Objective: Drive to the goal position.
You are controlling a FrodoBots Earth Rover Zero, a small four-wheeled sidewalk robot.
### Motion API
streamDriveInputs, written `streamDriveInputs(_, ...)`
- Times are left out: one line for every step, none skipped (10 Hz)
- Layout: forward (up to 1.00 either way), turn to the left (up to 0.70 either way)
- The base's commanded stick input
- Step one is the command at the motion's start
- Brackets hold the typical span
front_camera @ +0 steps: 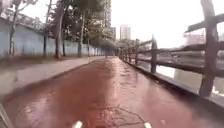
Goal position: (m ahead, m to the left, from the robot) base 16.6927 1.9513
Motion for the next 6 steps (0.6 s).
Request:
streamDriveInputs(0.5,0.0)
streamDriveInputs(0.5,0.1)
streamDriveInputs(0.5,0.44)
streamDriveInputs(0.5,0.46)
streamDriveInputs(0.5,0.07)
streamDriveInputs(0.5,0.0)
